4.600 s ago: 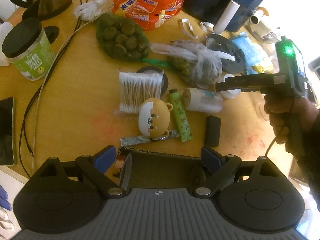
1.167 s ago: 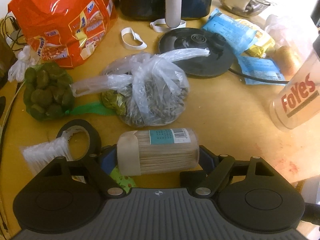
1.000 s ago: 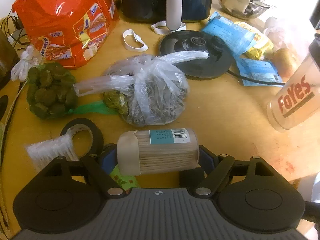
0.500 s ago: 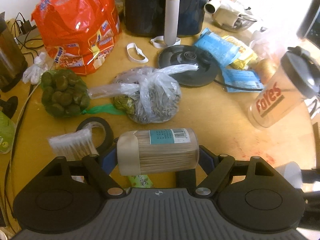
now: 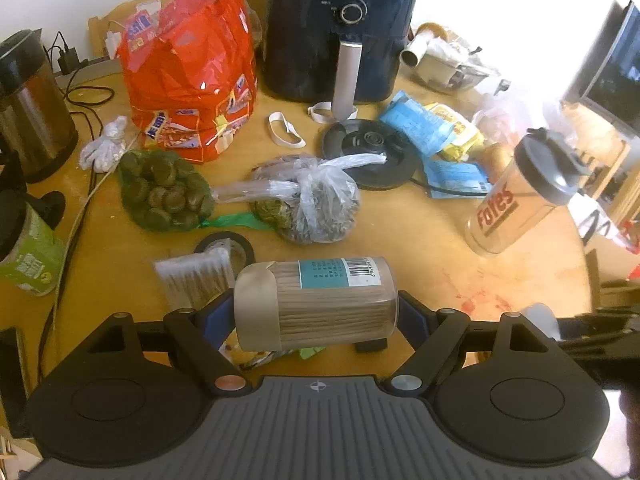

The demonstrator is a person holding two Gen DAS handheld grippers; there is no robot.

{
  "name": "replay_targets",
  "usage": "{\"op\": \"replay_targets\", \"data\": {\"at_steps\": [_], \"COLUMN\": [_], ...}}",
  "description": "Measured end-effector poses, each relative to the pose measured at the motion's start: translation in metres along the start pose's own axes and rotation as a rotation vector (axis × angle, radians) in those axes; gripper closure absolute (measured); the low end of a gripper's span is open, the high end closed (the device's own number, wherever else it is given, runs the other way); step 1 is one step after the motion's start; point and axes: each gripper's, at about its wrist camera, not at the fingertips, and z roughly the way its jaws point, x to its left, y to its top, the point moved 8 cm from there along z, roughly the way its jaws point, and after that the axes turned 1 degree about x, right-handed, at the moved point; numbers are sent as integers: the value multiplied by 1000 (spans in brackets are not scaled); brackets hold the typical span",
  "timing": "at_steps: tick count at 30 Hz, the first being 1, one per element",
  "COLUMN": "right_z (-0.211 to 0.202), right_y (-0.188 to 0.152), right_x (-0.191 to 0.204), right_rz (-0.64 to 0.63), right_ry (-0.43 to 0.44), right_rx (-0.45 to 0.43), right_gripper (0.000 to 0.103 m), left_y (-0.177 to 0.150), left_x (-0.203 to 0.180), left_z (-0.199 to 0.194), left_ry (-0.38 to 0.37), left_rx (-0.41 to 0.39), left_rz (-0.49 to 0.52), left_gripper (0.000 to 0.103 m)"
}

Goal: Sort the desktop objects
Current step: 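Carry the toothpick tube and the jar toward the cardboard box with both tools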

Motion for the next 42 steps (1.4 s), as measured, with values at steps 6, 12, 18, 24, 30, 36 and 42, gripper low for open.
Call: {"op": "replay_targets", "data": {"at_steps": [6, 12, 18, 24, 30, 36, 42], "right_z": [-8, -11, -9, -6, -5, -2, -3], "right_y": [-3, -6, -10, -19, -30, -38, -44], "right_x": [6, 11, 15, 19, 23, 26, 32], "right_rz": [-5, -9, -15, -14, -9, -7, -9], "right_ry": [8, 12, 15, 17, 18, 11, 10], "right_rx": [-3, 0, 10, 29, 45, 63, 69], "right_gripper": [45, 45, 45, 45, 45, 45, 45], "left_y": [-6, -15, -30, -52, -79, -95, -103], "left_x": [7, 16, 24, 30, 31, 28, 29], "left_z": [-18, -21, -22, -24, -23, -19, -14], "left_ry": [-16, -12, -21, -31, -42, -47, -38], "left_rx": [-4, 12, 44, 81, 132, 161, 174], "left_rz": [5, -6, -21, -28, -23, -12, -7], "left_gripper": [21, 21, 21, 21, 21, 21, 21]}}
